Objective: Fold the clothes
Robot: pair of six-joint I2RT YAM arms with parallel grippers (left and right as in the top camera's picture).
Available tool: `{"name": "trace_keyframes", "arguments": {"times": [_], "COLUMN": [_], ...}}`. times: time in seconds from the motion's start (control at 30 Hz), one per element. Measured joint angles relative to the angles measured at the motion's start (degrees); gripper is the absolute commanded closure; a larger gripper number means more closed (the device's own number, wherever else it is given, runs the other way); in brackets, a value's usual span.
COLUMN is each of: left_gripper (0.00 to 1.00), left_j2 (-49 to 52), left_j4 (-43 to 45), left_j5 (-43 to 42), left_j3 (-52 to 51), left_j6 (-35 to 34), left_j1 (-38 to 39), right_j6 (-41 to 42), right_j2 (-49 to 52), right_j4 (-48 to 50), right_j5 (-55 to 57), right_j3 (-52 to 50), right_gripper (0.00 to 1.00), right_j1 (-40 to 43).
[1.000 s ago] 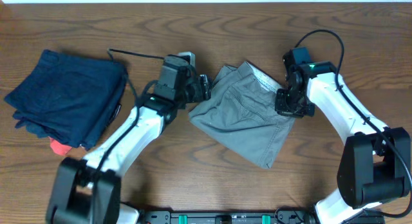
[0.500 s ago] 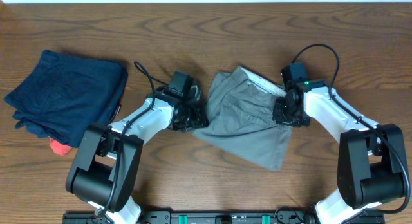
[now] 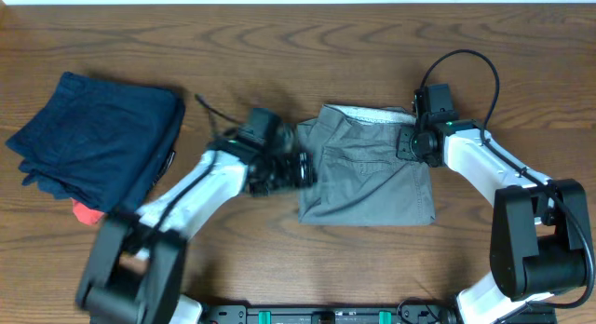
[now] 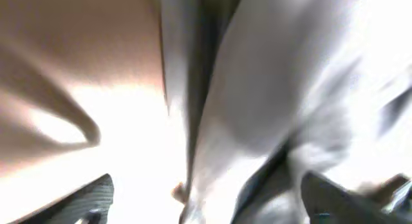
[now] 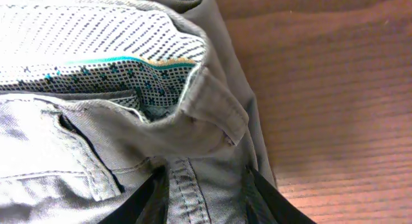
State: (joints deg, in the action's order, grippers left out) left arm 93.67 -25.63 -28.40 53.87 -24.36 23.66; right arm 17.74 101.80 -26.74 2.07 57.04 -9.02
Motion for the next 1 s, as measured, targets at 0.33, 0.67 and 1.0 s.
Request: {"name": "trace_keyframes", "arguments": {"times": [0.33,0.67,1.0], "left_gripper": [0.02,0.02,0.12], "left_j2": [-1.33,12.07,15.54], "left_j4": [22.51,24.35,33.48], "left_j5": [-1.51,-6.19,-12.31], "left_j3": [0.42,0.59,0.81], "left_j6": [0.68,0.42,0.17], "left_j1": [-1.27,-1.11,1.73], "right_j6": [-0.42,-0.42,-0.42], "right_j2": [0.0,0.0,0.0], "right_j4": [-1.07,-1.86,-2.03], "right_j5": [-0.04,0.02,0.17], "right_j3": [0.0,0.0,0.0], "right_gripper": [0.61,0.6,0.6], "right_j1": [-0.07,-0.28,-0.28]}}
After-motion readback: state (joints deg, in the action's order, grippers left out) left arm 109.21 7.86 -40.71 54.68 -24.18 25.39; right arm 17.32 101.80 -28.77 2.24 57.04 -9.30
